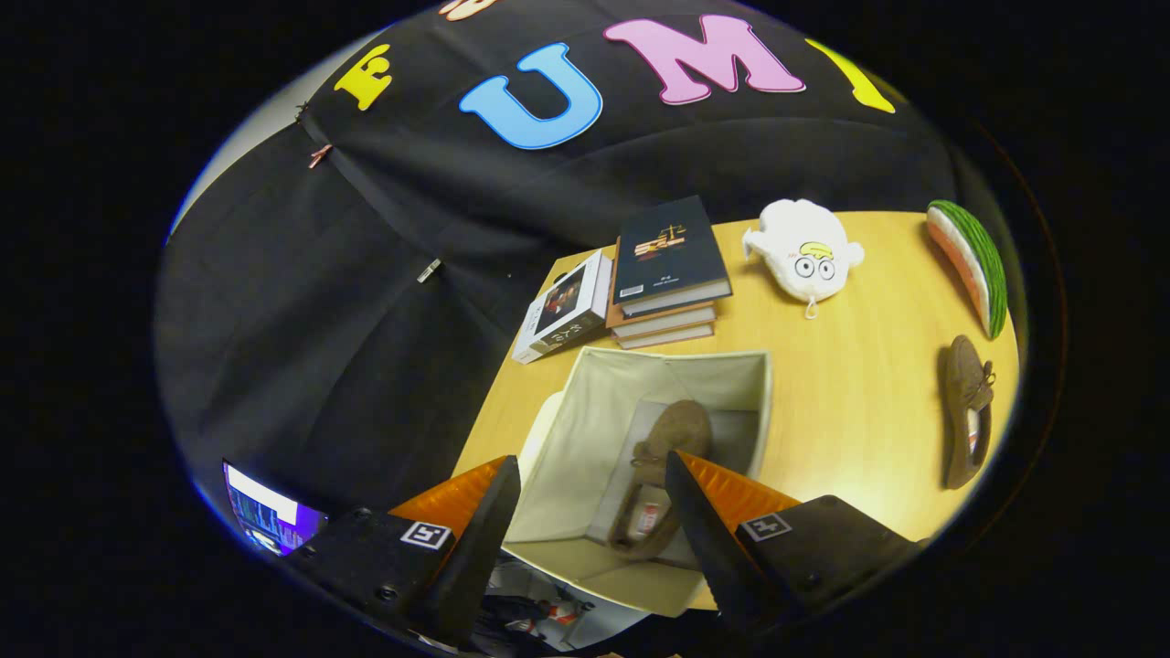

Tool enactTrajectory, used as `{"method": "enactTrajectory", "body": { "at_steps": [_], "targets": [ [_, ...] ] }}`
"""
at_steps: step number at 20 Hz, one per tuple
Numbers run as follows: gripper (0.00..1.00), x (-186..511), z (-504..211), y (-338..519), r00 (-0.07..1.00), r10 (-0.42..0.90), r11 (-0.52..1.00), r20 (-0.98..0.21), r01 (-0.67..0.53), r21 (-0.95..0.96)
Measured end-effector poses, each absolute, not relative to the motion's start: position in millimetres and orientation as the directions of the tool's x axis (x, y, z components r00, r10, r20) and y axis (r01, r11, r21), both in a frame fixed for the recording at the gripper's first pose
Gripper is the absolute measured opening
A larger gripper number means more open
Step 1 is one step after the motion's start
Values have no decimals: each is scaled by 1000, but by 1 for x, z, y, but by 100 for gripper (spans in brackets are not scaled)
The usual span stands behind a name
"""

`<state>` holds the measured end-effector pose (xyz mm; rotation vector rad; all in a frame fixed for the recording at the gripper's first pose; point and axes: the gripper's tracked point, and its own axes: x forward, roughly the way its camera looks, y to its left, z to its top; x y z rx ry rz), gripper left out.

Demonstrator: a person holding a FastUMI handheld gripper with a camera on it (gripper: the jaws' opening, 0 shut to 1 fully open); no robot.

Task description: Open the storage box then place both shoes into the box .Put the left shoe in first, then the right shoe, with the right side of both shoes facing outward in a uniform manner.

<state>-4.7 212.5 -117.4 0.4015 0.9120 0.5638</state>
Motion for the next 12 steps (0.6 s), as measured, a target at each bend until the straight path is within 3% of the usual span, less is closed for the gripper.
{"method": "enactTrajectory", "body": {
  "at_steps": [4, 12],
  "targets": [
    [98, 5, -120, 140, 529, 540, 840, -654, -284, 463],
    [98, 29, -151, -13, 596, 369, 922, -713, -140, 360]
  ]
}}
